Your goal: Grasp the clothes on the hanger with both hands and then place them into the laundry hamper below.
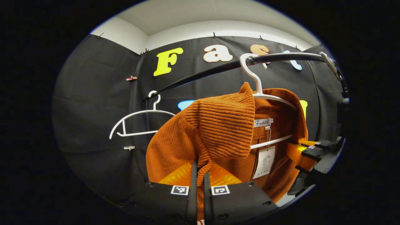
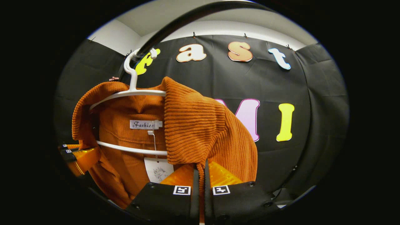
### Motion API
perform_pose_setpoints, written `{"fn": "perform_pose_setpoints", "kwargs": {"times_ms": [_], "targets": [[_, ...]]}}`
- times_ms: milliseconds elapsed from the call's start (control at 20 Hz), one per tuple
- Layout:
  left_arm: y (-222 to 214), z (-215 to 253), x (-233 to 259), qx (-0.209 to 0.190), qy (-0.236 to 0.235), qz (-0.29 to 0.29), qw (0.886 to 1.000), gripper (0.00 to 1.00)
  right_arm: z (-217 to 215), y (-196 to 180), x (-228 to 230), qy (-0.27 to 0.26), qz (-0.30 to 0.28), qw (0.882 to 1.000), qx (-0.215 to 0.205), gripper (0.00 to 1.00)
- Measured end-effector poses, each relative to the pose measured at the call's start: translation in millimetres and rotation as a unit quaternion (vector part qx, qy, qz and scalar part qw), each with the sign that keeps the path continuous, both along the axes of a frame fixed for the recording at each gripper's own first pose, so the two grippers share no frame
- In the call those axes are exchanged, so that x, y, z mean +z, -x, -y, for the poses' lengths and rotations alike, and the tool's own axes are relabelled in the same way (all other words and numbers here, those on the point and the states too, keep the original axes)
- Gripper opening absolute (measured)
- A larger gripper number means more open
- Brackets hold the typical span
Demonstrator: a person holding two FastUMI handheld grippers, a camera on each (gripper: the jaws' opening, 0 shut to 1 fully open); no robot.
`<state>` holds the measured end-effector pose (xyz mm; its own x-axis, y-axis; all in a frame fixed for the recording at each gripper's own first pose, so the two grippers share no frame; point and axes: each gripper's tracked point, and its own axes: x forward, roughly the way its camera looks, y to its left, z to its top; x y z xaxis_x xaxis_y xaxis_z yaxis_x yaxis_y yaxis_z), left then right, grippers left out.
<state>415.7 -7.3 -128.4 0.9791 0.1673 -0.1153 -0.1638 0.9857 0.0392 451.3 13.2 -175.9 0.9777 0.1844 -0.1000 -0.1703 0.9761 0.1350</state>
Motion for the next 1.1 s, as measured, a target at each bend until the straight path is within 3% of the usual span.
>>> {"fn": "perform_pose_setpoints", "kwargs": {"times_ms": [250, 400, 500, 900, 1100], "targets": [[-1, 14, -1, -0.045, 0.014, -0.019, 0.999, 0.05, -6, -4, -13, -0.106, -0.092, 0.988, 0.067, 0.05], [4, 11, -1, -0.059, 0.050, -0.054, 0.996, 0.05, -5, -2, -11, -0.126, -0.135, 0.977, 0.109, 0.05], [7, 4, 6, -0.064, 0.058, -0.065, 0.994, 0.05, 10, -5, 1, -0.128, -0.127, 0.977, 0.113, 0.05], [12, -46, 59, -0.027, 0.059, -0.020, 0.998, 0.05, 104, -32, 64, -0.125, -0.023, 0.992, 0.004, 0.05], [6, -70, 73, -0.012, 0.068, -0.009, 0.998, 0.05, 122, -48, 77, -0.113, -0.004, 0.994, -0.014, 0.05]]}}
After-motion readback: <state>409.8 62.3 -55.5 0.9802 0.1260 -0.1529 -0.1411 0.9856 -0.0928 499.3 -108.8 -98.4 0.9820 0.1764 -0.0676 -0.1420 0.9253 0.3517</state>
